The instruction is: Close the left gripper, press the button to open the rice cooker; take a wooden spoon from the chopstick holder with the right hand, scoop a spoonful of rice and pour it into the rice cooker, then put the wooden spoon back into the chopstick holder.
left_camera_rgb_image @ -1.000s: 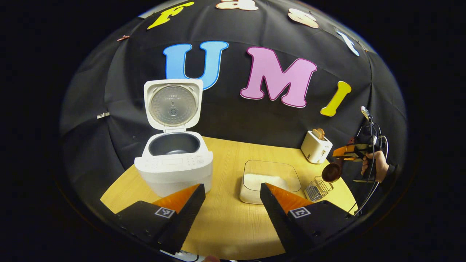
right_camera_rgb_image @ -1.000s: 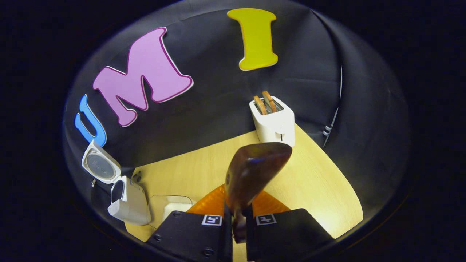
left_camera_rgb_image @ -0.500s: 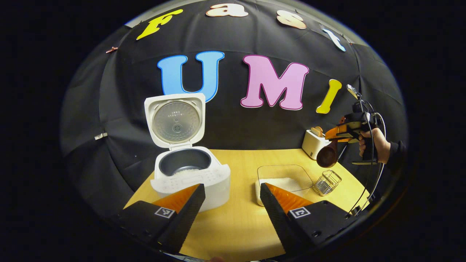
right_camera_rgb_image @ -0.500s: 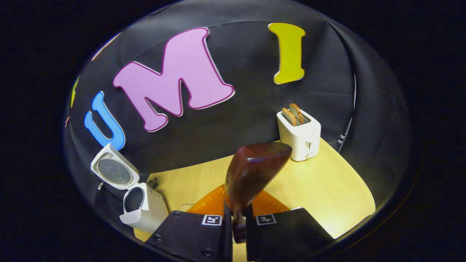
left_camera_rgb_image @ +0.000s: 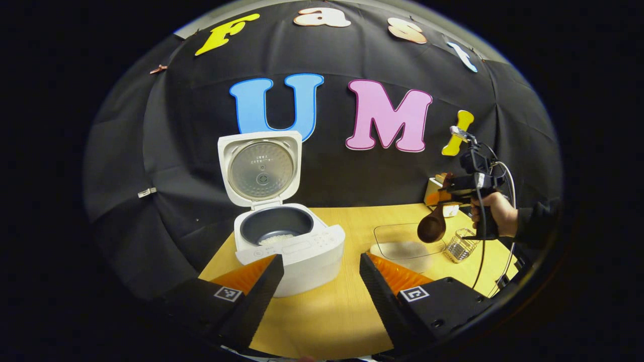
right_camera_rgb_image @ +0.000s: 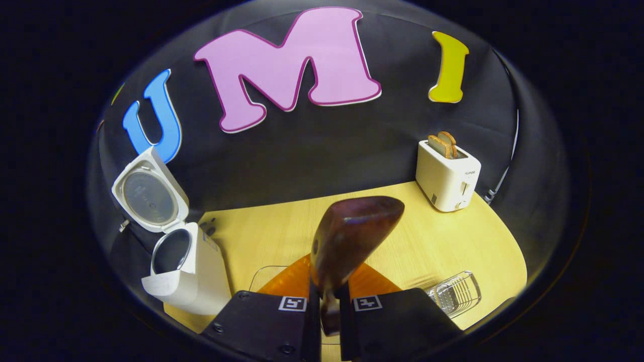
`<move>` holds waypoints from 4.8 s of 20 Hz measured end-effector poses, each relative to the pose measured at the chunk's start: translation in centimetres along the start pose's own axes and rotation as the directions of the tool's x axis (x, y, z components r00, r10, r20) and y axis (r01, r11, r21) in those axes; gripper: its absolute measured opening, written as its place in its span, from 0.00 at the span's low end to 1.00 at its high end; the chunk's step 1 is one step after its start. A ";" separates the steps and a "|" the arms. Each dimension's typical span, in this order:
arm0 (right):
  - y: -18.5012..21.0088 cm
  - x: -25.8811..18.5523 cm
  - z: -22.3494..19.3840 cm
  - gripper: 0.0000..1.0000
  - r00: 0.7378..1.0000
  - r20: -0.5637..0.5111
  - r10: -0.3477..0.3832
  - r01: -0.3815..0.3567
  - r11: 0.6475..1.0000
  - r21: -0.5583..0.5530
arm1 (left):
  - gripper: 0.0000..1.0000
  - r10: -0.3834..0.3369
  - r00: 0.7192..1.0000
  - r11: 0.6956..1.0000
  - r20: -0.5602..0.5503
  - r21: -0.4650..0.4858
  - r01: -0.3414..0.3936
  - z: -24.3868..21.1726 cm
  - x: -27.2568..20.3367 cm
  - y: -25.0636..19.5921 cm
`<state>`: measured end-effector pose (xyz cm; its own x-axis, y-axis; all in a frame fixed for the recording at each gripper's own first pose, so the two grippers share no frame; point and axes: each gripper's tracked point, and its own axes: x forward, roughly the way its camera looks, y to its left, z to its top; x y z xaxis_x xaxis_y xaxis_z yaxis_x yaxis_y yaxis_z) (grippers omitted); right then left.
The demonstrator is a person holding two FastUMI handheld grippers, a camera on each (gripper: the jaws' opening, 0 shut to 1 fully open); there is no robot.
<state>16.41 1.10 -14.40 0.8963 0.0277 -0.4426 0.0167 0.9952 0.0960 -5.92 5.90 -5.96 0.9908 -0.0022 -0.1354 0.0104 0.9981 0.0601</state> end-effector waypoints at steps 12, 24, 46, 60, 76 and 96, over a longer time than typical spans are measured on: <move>-1.6 3.3 -6.1 0.19 0.987 -0.030 -0.160 0.158 0.986 -0.043 | 0.98 -0.020 0.999 1.000 -0.028 -0.005 0.020 -2.6 0.3 4.4; 5.7 3.9 -9.1 0.19 0.989 -0.146 -0.022 0.044 0.988 0.149 | 0.98 0.039 0.998 0.992 -0.058 -0.116 -0.046 -3.6 0.5 8.0; 3.5 1.2 -7.0 0.19 0.988 -0.145 0.052 0.033 0.848 0.529 | 0.96 0.021 0.999 0.982 -0.031 -0.187 -0.026 -1.9 0.1 7.1; 7.4 -3.9 4.6 0.18 0.991 -0.005 0.133 -0.102 0.787 0.608 | 0.98 0.035 0.999 0.972 -0.024 -0.233 -0.040 -2.7 -1.0 8.4; 27.0 -1.1 7.6 0.18 0.915 -0.025 0.403 -0.334 0.790 0.514 | 0.92 0.112 0.993 0.944 -0.039 -0.308 -0.118 -4.5 -3.5 13.3; 40.1 4.6 1.7 0.18 0.891 0.016 0.453 -0.434 0.864 -0.255 | 0.96 0.159 0.981 0.931 -0.115 -0.313 -0.188 -7.1 -0.9 18.0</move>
<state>21.95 41.01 -11.11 0.8137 0.4739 -0.3366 -0.4878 0.8717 0.0481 -7.55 24.27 -11.81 0.9576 0.1636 -0.2372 -0.2186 0.9488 -0.2279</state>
